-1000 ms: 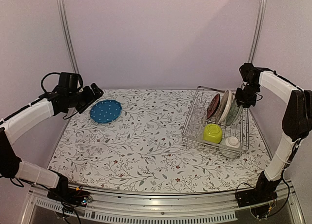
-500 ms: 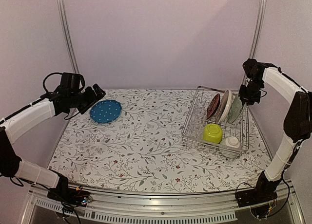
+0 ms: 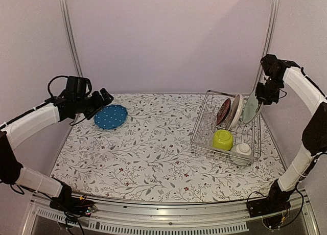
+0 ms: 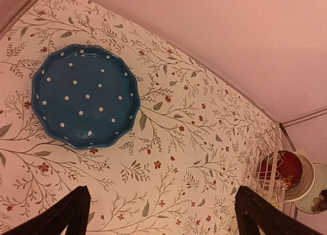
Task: Unload the mixed dishes from the dish rack
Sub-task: Grab the plate from the dish rack, then pass from the right arm to the left
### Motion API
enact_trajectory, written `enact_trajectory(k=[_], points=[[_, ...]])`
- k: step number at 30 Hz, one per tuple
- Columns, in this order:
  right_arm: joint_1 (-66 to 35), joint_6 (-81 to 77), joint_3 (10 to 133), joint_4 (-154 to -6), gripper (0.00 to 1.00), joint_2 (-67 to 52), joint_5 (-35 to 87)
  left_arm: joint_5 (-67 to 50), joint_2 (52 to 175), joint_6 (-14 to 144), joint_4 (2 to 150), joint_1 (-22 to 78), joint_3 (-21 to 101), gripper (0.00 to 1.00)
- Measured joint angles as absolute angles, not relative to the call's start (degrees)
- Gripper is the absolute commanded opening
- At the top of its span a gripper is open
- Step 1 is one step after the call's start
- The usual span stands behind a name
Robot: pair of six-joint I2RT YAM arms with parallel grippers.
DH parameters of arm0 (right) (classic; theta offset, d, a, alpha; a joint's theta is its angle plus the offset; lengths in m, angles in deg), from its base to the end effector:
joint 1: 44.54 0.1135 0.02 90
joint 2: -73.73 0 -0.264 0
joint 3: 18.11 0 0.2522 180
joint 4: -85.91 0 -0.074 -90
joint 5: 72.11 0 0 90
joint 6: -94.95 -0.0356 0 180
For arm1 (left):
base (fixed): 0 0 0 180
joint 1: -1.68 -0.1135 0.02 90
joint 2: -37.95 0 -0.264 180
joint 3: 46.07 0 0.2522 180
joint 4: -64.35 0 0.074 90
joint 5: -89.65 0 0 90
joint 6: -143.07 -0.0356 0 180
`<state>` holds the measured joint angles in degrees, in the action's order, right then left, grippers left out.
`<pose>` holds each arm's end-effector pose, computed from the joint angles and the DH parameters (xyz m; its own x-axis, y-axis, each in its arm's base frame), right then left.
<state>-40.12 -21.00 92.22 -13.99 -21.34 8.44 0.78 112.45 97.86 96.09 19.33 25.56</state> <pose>0.3325 0.0198 0.3441 -0.8143 0.3700 -0.4473 0.3891 0.9197 0.0524 0.2780 -0.0877 0.2930 -0.5868 -0.5525 -0.5920 -0.1772 0.8010 -0.5719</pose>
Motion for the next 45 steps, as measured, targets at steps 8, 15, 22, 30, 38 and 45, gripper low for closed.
enact_trajectory(k=[8,15,22,30,38,45], points=[[-39.66,-20.48,94.93,-13.92,0.09,-16.02,9.29,1.65,112.40,97.23,95.80,19.68,25.73,0.99],[-39.68,-19.01,97.99,-12.15,0.09,-13.18,9.40,1.65,111.07,95.63,95.87,19.88,26.93,0.99],[-39.68,-17.46,100.64,-11.12,0.02,-8.24,13.58,0.71,110.89,91.57,95.80,22.11,31.50,1.00],[-38.81,-17.98,98.02,-15.78,0.07,-4.26,27.11,-10.04,110.89,85.76,94.71,23.00,35.79,0.99],[-32.80,-19.43,88.49,-24.21,0.02,-2.71,36.11,-22.98,111.42,83.72,92.48,25.84,37.56,0.99],[-25.41,-19.93,83.74,-30.77,0.01,-2.73,41.58,-31.53,114.70,84.71,88.55,30.81,38.87,0.89]])
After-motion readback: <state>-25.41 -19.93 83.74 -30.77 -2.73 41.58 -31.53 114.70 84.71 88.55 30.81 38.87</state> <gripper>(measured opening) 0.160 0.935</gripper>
